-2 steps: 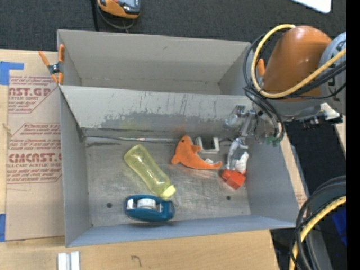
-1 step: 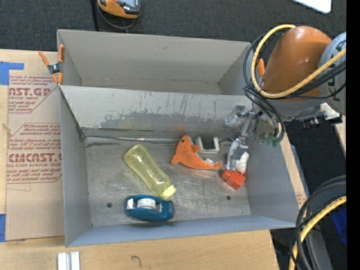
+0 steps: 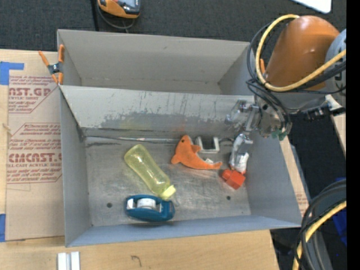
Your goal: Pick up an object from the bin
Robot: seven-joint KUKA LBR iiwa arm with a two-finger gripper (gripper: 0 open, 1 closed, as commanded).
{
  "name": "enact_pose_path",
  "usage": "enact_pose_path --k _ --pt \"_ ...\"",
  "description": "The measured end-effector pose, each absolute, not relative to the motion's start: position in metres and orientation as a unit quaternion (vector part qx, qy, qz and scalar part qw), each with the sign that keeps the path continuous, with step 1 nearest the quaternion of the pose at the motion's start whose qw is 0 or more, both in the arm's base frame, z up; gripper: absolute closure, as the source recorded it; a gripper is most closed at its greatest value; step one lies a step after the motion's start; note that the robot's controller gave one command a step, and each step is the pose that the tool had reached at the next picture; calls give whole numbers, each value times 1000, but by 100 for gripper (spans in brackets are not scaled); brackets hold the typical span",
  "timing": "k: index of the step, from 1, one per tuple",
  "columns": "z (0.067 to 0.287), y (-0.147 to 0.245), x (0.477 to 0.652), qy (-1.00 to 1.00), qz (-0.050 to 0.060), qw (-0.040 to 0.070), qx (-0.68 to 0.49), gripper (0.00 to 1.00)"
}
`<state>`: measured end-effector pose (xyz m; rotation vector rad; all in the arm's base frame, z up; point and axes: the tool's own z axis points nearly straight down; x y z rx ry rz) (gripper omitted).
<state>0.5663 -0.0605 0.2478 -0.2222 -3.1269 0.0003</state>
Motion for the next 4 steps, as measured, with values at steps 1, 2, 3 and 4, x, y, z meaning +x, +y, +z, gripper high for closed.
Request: enact_pose_path --k 1,2,3,4 --pt "226 -55 557 -996 0 -7 -92 0" --pt "156 -61 566 -983 -1 -3 -185 0" --pt "120 -38 565 -984 1 1 -178 0" --pt "94 -32 572 -998 -1 -1 -56 0"
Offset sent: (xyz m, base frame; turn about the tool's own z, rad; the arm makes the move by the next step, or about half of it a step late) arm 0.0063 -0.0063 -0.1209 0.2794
